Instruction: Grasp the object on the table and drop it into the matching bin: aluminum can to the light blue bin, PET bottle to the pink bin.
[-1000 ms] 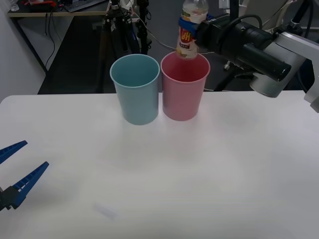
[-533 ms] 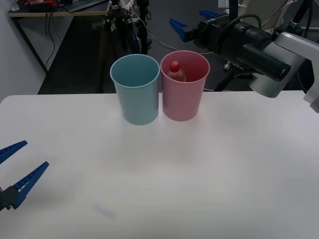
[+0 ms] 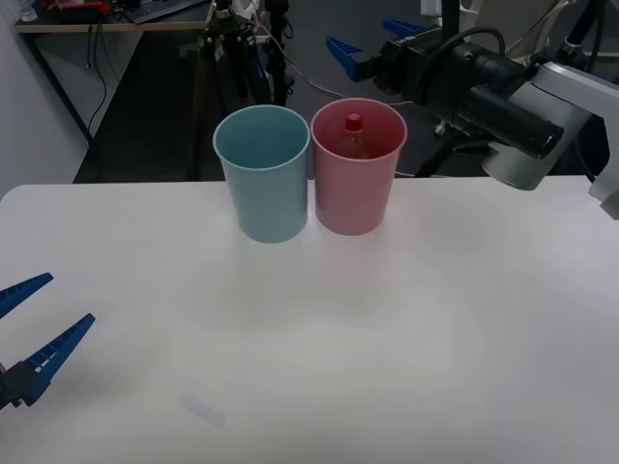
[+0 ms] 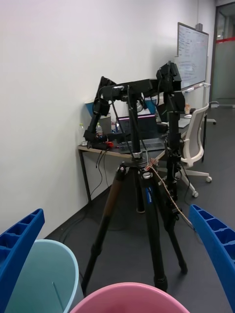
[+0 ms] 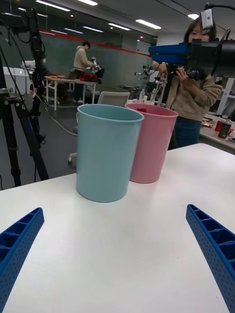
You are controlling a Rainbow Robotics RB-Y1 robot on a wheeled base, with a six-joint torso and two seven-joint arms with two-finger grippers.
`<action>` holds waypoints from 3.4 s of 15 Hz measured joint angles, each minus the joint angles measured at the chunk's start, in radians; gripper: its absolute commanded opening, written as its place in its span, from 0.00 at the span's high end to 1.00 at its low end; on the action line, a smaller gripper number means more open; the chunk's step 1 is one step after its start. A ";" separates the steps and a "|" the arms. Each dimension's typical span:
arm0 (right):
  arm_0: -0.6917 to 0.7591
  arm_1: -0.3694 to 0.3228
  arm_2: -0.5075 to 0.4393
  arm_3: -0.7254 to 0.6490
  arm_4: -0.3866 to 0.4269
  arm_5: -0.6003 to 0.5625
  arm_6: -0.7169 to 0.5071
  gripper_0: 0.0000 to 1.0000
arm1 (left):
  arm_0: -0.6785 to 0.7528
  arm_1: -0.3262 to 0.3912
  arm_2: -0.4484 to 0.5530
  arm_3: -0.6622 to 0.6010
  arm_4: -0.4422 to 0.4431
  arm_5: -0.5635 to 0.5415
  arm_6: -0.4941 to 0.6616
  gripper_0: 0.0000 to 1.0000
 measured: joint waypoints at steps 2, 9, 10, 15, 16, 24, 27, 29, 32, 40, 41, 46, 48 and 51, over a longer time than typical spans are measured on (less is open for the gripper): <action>0.015 -0.034 0.000 -0.048 -0.003 0.012 -0.003 0.00 | 0.000 0.000 0.000 0.000 0.000 0.000 0.000 0.00; 0.215 -0.208 -0.101 -0.383 0.000 0.061 -0.004 0.00 | 0.000 0.000 0.000 0.000 0.000 0.000 0.000 0.00; 0.252 -0.227 -0.127 -0.422 0.011 0.062 -0.004 0.00 | 0.000 0.000 0.000 0.000 0.000 0.000 0.000 0.00; 0.494 -0.294 -0.303 -0.622 0.089 0.068 -0.007 0.00 | 0.000 0.000 0.000 0.000 0.000 0.000 0.000 0.00; 0.536 -0.302 -0.334 -0.653 0.102 0.068 -0.008 0.00 | 0.000 0.000 0.000 0.000 0.000 0.000 0.000 0.00; 0.830 -0.323 -0.529 -0.820 0.201 0.065 -0.034 0.00 | 0.000 0.000 0.000 0.000 0.000 0.000 0.000 0.00; 0.939 -0.322 -0.579 -0.862 0.269 0.041 -0.086 0.00 | 0.000 0.000 0.000 0.000 0.000 0.000 0.000 0.00; 1.020 -0.304 -0.628 -0.879 0.352 -0.013 -0.187 0.00 | 0.000 0.000 0.000 0.000 0.000 0.000 0.000 0.00; 1.139 -0.234 -0.698 -0.885 0.465 -0.105 -0.294 0.00 | 0.000 0.000 0.000 0.000 0.000 0.000 0.000 0.00; 1.378 0.026 -0.804 -0.886 0.895 -0.263 -0.549 0.00 | 0.000 0.000 0.000 0.000 0.000 0.000 0.000 0.00; 1.400 0.067 -0.827 -0.885 0.948 -0.306 -0.573 0.00 | 0.000 0.000 0.000 0.000 0.000 0.000 0.000 0.00; 1.444 0.276 -0.950 -0.875 1.181 -0.602 -0.633 0.00 | 0.000 0.000 0.000 0.000 0.000 0.000 0.000 0.00; 1.446 0.315 -0.970 -0.875 1.227 -0.675 -0.635 0.00 | 0.000 0.000 0.000 0.000 0.000 0.000 0.000 0.00; 1.454 0.322 -0.975 -0.875 1.241 -0.699 -0.622 0.00 | 0.000 0.000 0.000 0.000 0.000 0.000 0.000 0.00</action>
